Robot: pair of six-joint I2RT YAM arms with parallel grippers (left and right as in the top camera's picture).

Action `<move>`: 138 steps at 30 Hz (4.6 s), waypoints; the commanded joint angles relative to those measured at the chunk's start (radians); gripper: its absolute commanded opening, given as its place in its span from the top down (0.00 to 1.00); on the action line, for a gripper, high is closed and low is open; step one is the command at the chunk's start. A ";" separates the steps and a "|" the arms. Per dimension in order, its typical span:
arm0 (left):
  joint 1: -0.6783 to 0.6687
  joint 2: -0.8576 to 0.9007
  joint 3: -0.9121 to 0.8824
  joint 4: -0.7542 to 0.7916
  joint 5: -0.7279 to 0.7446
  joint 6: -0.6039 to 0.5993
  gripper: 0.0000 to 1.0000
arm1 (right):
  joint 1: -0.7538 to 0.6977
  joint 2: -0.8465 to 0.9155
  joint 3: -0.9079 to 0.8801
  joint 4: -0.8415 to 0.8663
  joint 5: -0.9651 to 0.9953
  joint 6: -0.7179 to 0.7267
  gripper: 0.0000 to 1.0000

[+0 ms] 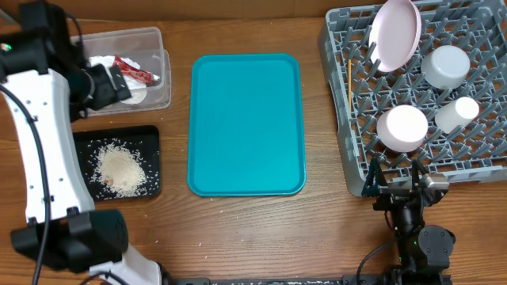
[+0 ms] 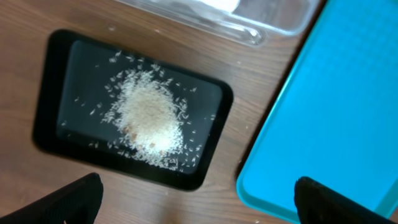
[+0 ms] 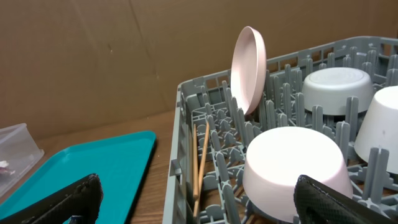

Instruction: Sort waste into correct bins and load items into the dishwasher

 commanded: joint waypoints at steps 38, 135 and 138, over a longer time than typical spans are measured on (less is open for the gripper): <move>-0.058 -1.300 -1.931 1.571 0.319 0.218 0.00 | 0.002 -0.009 -0.010 0.007 0.010 -0.011 0.00; -0.243 -1.788 -2.007 1.460 -0.018 0.144 0.00 | 0.002 -0.009 -0.010 0.007 0.010 -0.011 0.00; -0.243 -1.788 -2.007 1.460 -0.018 0.144 0.00 | 0.002 -0.009 -0.010 0.007 0.010 -0.010 0.00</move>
